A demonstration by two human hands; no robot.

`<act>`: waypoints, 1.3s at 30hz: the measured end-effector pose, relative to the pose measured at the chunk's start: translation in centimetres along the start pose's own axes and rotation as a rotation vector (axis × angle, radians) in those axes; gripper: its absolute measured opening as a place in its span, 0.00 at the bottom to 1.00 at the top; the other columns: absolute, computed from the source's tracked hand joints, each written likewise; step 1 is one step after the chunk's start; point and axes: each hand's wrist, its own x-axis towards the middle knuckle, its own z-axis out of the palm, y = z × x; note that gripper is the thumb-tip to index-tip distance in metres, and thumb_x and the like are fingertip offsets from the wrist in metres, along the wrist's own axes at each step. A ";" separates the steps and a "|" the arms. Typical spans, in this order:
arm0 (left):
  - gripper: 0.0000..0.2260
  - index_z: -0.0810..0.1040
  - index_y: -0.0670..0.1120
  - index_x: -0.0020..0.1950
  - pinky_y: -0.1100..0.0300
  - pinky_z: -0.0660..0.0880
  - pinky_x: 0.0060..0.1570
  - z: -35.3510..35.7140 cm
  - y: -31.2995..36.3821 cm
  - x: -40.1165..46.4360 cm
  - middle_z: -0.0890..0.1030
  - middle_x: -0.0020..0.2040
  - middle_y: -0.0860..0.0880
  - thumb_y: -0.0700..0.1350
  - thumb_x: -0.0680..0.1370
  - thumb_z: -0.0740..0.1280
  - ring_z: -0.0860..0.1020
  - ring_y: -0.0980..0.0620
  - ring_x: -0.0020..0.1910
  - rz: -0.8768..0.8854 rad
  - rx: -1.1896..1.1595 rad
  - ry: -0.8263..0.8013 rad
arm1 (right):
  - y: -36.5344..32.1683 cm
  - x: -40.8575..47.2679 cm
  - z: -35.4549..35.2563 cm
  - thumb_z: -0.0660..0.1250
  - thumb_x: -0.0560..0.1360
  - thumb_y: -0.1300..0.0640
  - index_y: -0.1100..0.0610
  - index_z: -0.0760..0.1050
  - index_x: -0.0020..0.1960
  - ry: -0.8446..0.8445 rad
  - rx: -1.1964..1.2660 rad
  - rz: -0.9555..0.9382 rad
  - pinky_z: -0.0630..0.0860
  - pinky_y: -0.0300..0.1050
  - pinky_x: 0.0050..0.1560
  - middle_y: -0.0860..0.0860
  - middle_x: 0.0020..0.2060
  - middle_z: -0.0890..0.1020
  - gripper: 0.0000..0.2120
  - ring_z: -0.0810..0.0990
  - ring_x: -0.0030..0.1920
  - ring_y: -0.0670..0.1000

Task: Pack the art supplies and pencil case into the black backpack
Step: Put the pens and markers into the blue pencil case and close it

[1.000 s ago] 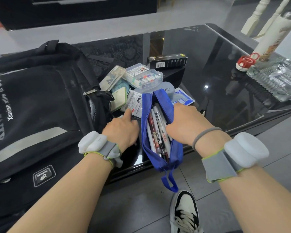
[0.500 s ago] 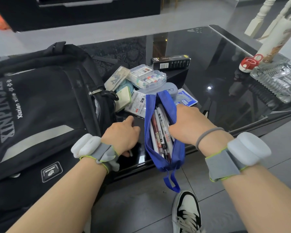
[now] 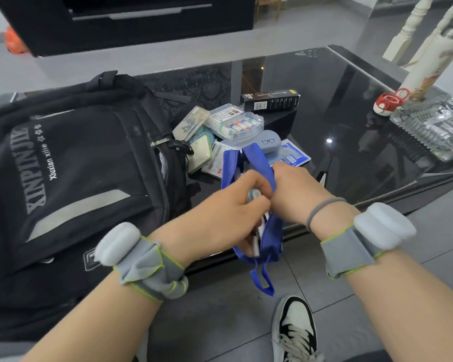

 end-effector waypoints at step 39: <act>0.12 0.67 0.45 0.47 0.52 0.65 0.38 0.1 -4.7 4.0 0.71 0.40 0.46 0.52 0.83 0.57 0.74 0.39 0.41 -0.122 0.874 0.432 | 0.1 0.9 0.5 0.65 0.68 0.72 0.63 0.73 0.55 -0.225 0.675 0.158 0.84 0.59 0.41 0.64 0.51 0.80 0.16 0.85 0.44 0.65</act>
